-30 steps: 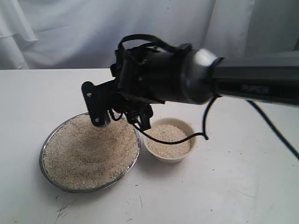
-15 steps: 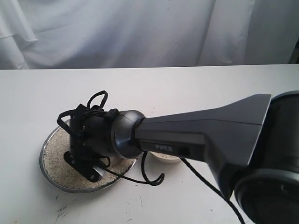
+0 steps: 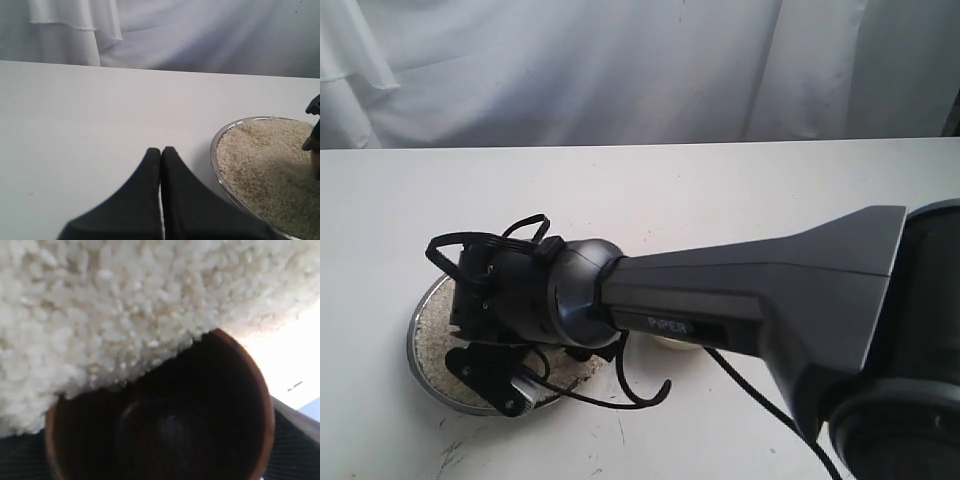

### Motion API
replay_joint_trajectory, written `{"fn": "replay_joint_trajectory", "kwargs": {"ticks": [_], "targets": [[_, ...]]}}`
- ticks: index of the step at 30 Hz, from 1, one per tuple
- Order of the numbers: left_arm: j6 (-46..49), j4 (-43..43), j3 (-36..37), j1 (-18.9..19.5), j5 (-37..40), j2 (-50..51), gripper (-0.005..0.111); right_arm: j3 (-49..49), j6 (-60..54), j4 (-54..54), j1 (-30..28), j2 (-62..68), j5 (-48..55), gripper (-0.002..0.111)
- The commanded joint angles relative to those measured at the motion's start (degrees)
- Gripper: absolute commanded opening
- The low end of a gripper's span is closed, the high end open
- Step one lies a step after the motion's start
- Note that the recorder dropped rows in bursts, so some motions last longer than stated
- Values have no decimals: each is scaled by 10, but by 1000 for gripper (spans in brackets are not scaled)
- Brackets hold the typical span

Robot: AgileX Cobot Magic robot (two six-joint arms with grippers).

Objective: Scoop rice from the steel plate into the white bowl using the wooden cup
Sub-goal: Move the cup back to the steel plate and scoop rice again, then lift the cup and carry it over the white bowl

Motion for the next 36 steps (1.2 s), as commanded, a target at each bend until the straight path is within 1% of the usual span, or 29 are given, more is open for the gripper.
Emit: {"fn": "replay_joint_trajectory", "kwargs": {"ticks": [1, 5, 9, 12, 23, 27, 31, 36], "targets": [[0, -1, 3, 1, -4, -2, 0, -7, -15, 90, 1, 1, -33, 0], [0, -1, 3, 1, -4, -2, 0, -24, -67, 185, -8, 3, -47, 0], [0, -1, 3, 1, -4, -2, 0, -51, -113, 329, -34, 5, -65, 0], [0, -1, 3, 1, -4, -2, 0, -68, -126, 395, -53, 6, -64, 0], [0, -1, 3, 1, -4, -2, 0, -74, -143, 482, -100, 6, -57, 0], [0, -1, 3, 1, -4, -2, 0, -77, -154, 542, -116, 4, -66, 0], [0, -1, 3, 1, -4, -2, 0, -102, -113, 571, -136, -6, -66, 0], [0, -1, 3, 1, -4, -2, 0, -131, -65, 570, -159, -43, -63, 0]]}}
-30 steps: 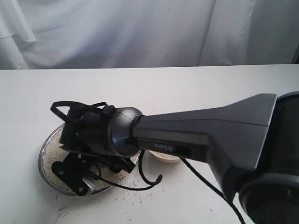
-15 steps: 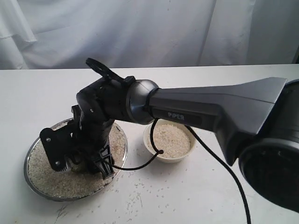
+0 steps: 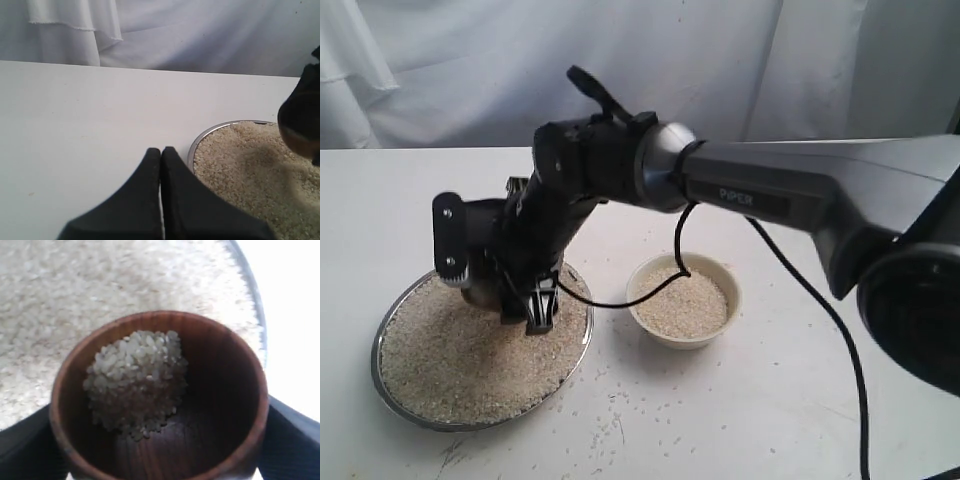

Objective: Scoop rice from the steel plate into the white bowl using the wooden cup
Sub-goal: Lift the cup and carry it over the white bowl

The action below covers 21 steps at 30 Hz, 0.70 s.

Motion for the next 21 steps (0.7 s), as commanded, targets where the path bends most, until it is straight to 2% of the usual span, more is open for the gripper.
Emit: {"fn": "replay_joint_trajectory", "kwargs": {"ticks": [1, 4, 10, 15, 21], "targets": [[0, -1, 3, 1, -4, -2, 0, -23, 43, 1, -25, -51, -7, 0], [0, -1, 3, 1, -4, -2, 0, -23, 81, -48, -40, -80, 23, 0], [0, -1, 3, 1, -4, -2, 0, -23, 175, -228, -45, -114, 83, 0], [0, -1, 3, 1, -4, -2, 0, 14, 182, -226, -48, -128, 94, 0], [0, -1, 3, 1, -4, -2, 0, 125, 192, -200, -85, -170, 43, 0]]}}
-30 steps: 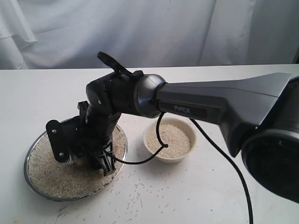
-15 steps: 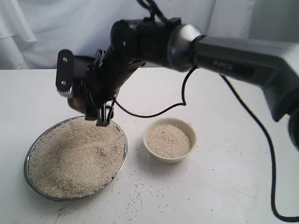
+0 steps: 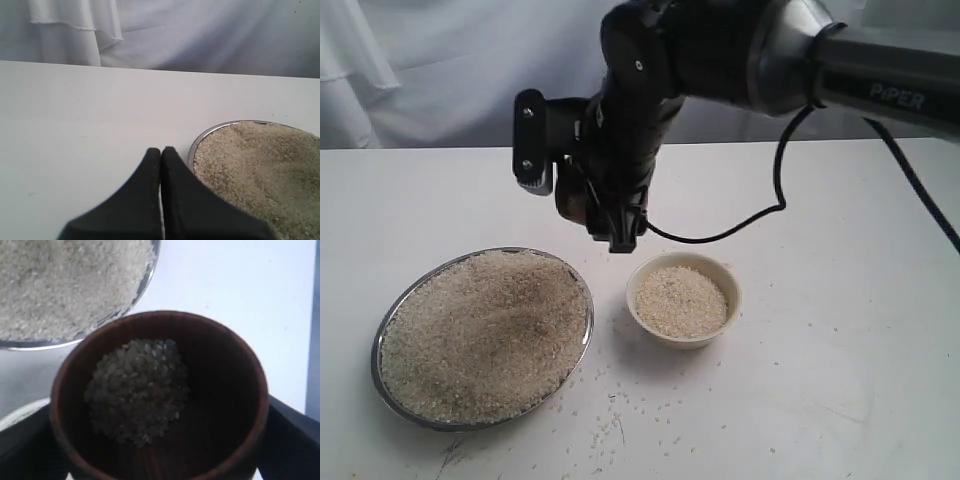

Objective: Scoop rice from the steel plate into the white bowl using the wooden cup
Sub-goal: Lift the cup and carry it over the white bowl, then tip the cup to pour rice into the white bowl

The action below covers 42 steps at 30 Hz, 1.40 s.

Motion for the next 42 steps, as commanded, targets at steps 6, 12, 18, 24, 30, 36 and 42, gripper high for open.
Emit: {"fn": "replay_joint_trajectory", "kwargs": {"ticks": [6, 12, 18, 24, 30, 36, 42], "targets": [[0, -1, 3, 1, -4, -2, 0, 181, 47, -61, -46, -91, -80, 0], [0, -1, 3, 1, -4, -2, 0, 252, 150, -234, -32, -100, -84, 0], [0, -1, 3, 1, -4, -2, 0, 310, 221, -395, -3, -99, -127, 0], [0, -1, 3, 1, -4, -2, 0, 358, 279, -541, 17, -99, -130, 0], [0, -1, 3, 1, -4, -2, 0, 384, 355, -666, 17, -99, -120, 0], [0, -1, 3, 1, -4, -2, 0, 391, 399, -752, 30, -99, -120, 0], [0, -1, 3, 1, -4, -2, 0, 408, 387, -805, 54, -85, -90, 0]]}}
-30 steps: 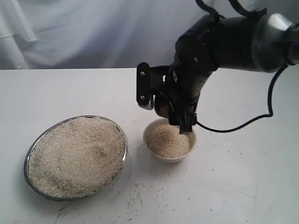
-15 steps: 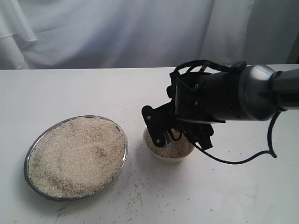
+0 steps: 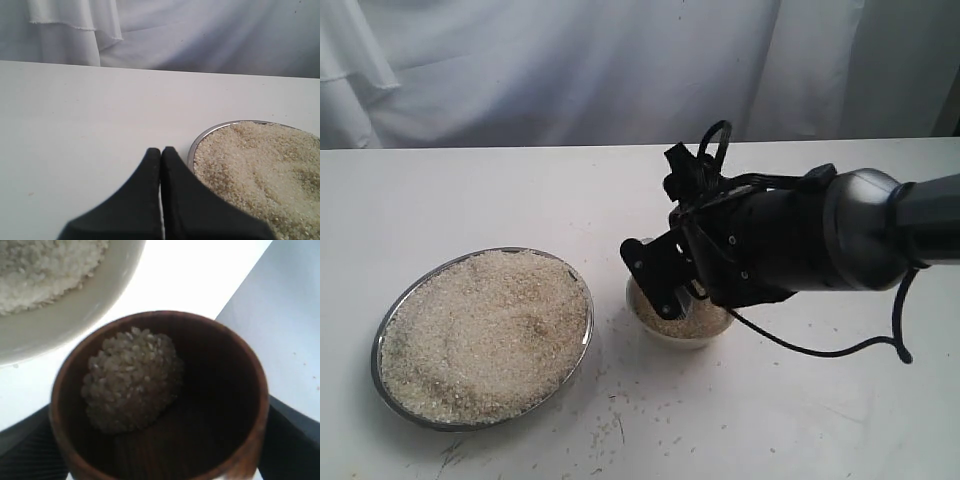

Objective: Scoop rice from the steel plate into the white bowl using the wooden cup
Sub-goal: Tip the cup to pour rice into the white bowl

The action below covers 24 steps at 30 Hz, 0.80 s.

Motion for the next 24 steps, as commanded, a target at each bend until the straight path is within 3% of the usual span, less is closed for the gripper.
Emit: {"fn": "replay_joint_trajectory", "kwargs": {"ticks": [1, 6, 24], "targets": [[0, -1, 3, 1, -4, -2, 0, 26, 1, -75, 16, 10, 35, 0], [0, -1, 3, 1, -4, -2, 0, 52, 92, -188, 28, 15, 79, 0], [0, -1, 3, 1, -4, -2, 0, 52, 80, -191, 82, 61, 239, 0]]}}
